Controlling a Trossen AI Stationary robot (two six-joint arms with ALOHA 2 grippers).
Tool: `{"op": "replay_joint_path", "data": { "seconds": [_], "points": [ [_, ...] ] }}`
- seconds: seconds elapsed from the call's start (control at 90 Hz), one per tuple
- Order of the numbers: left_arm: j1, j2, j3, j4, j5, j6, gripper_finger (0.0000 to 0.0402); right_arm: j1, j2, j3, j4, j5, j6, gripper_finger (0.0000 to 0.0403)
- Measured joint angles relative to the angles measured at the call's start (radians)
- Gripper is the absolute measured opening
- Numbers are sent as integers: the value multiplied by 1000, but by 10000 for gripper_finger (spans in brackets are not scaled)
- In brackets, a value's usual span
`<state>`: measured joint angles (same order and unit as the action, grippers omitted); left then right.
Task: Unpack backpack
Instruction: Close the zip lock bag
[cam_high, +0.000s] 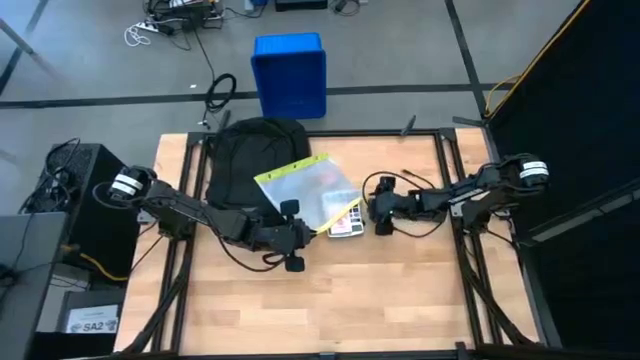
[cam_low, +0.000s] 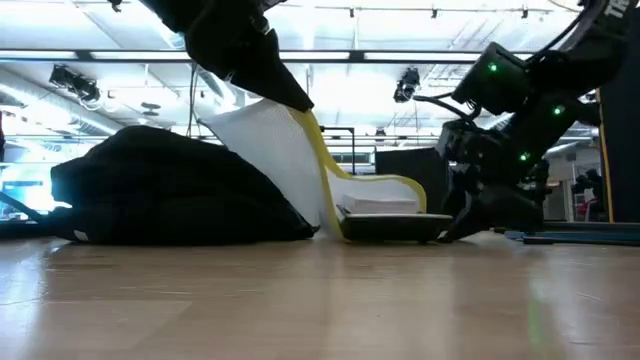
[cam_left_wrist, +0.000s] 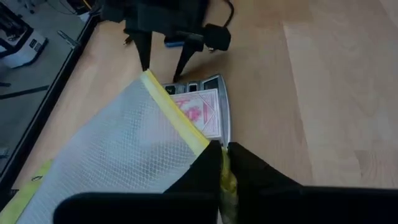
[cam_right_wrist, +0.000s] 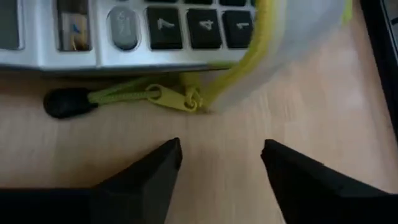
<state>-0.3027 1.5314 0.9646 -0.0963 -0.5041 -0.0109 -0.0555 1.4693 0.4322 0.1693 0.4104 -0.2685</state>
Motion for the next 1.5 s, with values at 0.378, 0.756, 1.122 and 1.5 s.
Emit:
{"op": "replay_joint_path", "data": {
  "seconds": [0.378, 0.756, 1.122, 1.5],
  "points": [
    [0, 0, 0, 3, 0, 0, 0, -14, 130, 41, 121, -95, 3, 212],
    [0, 0, 0, 1, 0, -1, 0, -12, 267, 125, 258, -37, -16, 106],
    [0, 0, 0, 0, -1, -46, 0, 15, 245, 129, 161, 8, 155, 7],
    [0, 0, 0, 32, -70, -67, 0, 153, 47, 121, -125, -59, 417, 2]
  ]
}}
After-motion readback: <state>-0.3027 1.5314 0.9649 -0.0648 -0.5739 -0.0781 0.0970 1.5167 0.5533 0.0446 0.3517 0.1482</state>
